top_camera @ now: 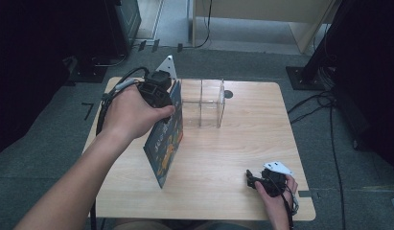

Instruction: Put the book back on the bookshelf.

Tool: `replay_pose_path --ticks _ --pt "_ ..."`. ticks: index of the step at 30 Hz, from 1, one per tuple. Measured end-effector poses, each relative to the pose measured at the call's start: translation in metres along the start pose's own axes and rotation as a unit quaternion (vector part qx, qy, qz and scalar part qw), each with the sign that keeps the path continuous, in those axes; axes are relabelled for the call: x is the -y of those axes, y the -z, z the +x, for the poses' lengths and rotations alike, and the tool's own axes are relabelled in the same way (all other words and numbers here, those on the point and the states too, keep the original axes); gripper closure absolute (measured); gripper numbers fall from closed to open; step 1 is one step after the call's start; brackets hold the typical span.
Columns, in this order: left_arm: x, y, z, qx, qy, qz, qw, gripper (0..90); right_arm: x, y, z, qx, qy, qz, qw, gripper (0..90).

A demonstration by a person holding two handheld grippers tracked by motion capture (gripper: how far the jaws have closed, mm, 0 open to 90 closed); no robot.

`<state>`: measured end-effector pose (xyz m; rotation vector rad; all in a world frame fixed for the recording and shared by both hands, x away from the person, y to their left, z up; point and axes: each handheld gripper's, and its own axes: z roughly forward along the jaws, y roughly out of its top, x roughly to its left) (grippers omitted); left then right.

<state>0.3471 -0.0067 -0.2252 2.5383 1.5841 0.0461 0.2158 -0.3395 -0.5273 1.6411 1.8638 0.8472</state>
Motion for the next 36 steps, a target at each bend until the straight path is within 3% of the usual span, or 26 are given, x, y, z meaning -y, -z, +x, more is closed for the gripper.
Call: replay_pose_path --ticks 5,12,16,31,36 --pt "-0.003 -0.003 -0.004 -0.002 -0.001 0.003 1.0 76.8 0.0 0.0 0.0 0.0 0.0 0.0 1.0 13.1" --pt "-0.003 -0.001 0.0 -0.023 0.003 0.011 0.9997 80.7 0.0 0.0 0.0 0.0 0.001 0.0 1.0 13.2" --pt "-0.002 0.001 0.005 -0.017 0.009 0.017 0.9997 81.4 0.0 0.0 0.0 -0.001 0.001 0.0 1.0 13.3" --pt "-0.002 0.003 0.006 -0.026 0.002 0.028 0.9993 83.8 0.0 0.0 0.0 -0.001 0.001 0.0 1.0 13.2" --pt "-0.002 0.005 0.009 -0.03 0.012 0.031 0.999 83.9 0.0 0.0 0.0 -0.001 0.001 0.0 1.0 13.3"
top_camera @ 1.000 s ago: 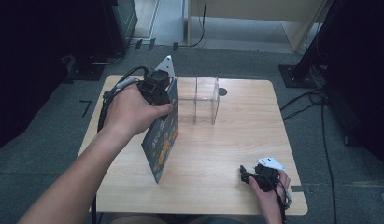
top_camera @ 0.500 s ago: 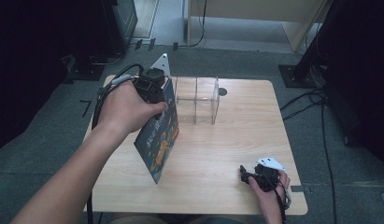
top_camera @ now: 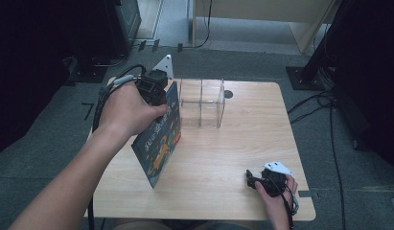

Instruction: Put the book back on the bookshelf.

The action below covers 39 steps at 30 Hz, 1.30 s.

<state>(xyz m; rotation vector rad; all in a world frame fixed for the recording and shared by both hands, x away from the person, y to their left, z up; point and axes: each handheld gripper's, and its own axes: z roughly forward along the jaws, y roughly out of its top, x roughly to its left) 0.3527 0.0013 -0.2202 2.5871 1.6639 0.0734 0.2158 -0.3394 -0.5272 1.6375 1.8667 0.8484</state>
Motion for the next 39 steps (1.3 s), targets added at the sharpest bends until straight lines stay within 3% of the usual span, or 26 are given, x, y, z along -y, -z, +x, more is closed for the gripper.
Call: replay_pose_path --ticks 6,20,27,33,39 --pt "-0.001 0.005 0.009 0.008 0.016 -0.006 0.9998 83.9 0.0 0.0 0.0 0.0 0.0 0.0 1.0 13.3" --pt "-0.004 0.017 0.024 0.0 0.041 -0.016 0.999 84.0 0.0 0.0 0.0 -0.002 -0.001 0.001 1.0 13.1" --pt "-0.01 0.024 0.03 0.002 0.05 -0.019 0.9986 84.0 0.0 0.0 0.0 -0.002 -0.001 0.001 1.0 13.1" --pt "-0.017 0.022 0.031 -0.009 0.053 -0.014 0.9985 84.0 0.0 0.0 0.0 -0.003 0.001 0.001 1.0 13.2" --pt "-0.023 0.028 0.037 0.001 0.063 -0.021 0.9978 84.0 0.0 0.0 0.0 -0.004 0.003 0.001 1.0 13.5"
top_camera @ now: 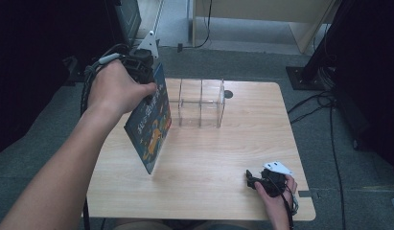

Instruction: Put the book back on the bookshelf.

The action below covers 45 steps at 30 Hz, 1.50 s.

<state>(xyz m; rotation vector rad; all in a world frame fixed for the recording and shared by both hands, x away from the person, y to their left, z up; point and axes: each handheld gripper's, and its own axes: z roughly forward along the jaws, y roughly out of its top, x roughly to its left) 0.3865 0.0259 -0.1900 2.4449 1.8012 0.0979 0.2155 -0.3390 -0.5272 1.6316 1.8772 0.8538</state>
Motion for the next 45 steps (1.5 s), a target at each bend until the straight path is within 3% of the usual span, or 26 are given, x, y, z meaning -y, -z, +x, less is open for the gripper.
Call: replay_pose_path --ticks 10,18,33,45 --pt "-0.02 -0.001 0.007 0.006 0.016 -0.013 0.9998 84.0 0.0 0.0 0.0 -0.002 0.0 -0.001 1.0 13.9" --pt "-0.035 -0.007 0.003 0.01 0.017 -0.014 0.9997 84.0 0.0 0.001 0.0 -0.005 -0.003 -0.002 1.0 13.9" --pt "-0.051 -0.013 0.016 0.005 0.039 -0.022 0.999 84.0 0.0 0.001 -0.001 -0.005 -0.004 -0.002 1.0 13.9" --pt "-0.065 -0.019 0.021 0.015 0.052 -0.022 0.9983 84.0 0.0 0.001 0.0 -0.004 0.0 -0.001 1.0 13.9"
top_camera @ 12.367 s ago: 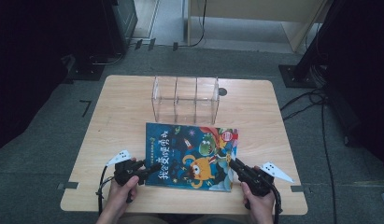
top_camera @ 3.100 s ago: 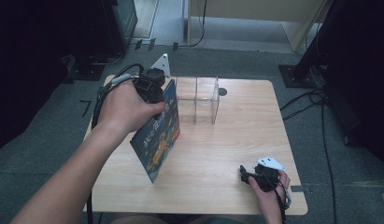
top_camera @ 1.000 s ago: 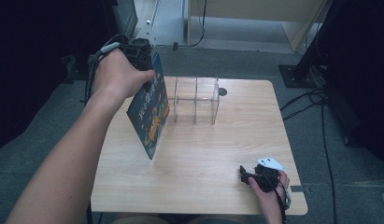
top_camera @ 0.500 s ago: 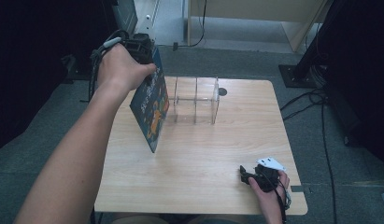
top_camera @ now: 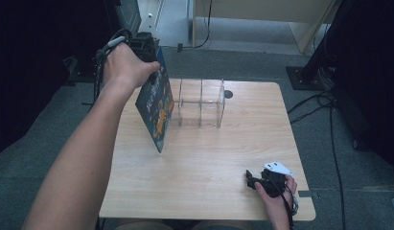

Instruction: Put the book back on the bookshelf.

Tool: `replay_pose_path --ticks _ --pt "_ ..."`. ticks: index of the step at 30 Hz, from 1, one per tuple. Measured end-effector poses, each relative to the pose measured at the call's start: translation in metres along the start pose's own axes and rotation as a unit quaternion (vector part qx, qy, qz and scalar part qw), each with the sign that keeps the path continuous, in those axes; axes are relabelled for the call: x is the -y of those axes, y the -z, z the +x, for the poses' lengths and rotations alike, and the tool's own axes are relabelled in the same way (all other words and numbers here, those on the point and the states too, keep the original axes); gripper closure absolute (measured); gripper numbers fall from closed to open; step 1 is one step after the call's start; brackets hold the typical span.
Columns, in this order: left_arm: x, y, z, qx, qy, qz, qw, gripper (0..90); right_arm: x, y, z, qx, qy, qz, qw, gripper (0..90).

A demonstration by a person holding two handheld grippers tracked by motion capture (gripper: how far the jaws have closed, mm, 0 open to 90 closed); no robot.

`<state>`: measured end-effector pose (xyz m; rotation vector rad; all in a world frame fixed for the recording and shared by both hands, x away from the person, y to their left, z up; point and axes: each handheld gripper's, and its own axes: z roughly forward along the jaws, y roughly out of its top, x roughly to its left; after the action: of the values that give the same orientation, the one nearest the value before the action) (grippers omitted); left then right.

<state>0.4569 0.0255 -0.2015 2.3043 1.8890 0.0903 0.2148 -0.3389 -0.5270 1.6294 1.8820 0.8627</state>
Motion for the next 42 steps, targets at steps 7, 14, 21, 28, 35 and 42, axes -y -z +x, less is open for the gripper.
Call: replay_pose_path --ticks 7,14,21,28,35,42 --pt "-0.007 -0.004 -0.004 0.003 0.003 0.0 1.0 84.0 0.0 0.0 0.0 -0.003 0.003 0.0 1.0 13.9" --pt "-0.013 -0.006 -0.004 0.007 0.007 -0.002 1.0 83.9 0.0 0.0 -0.001 -0.004 0.001 -0.002 1.0 13.9" --pt "-0.018 -0.013 -0.004 0.007 0.009 0.0 0.9999 83.9 0.0 0.0 -0.001 -0.005 0.001 -0.002 1.0 13.9" --pt "-0.023 -0.019 -0.006 0.009 0.012 0.004 0.9999 83.9 -0.001 -0.001 -0.001 -0.007 0.001 -0.002 1.0 13.9" --pt "-0.027 -0.022 -0.009 0.013 0.013 0.002 0.9998 84.0 -0.001 -0.001 -0.002 -0.008 -0.002 -0.002 1.0 13.9" --pt "-0.031 -0.024 -0.01 0.02 0.02 0.001 0.9996 84.0 -0.001 -0.001 -0.002 -0.01 -0.002 -0.002 0.9999 13.9"
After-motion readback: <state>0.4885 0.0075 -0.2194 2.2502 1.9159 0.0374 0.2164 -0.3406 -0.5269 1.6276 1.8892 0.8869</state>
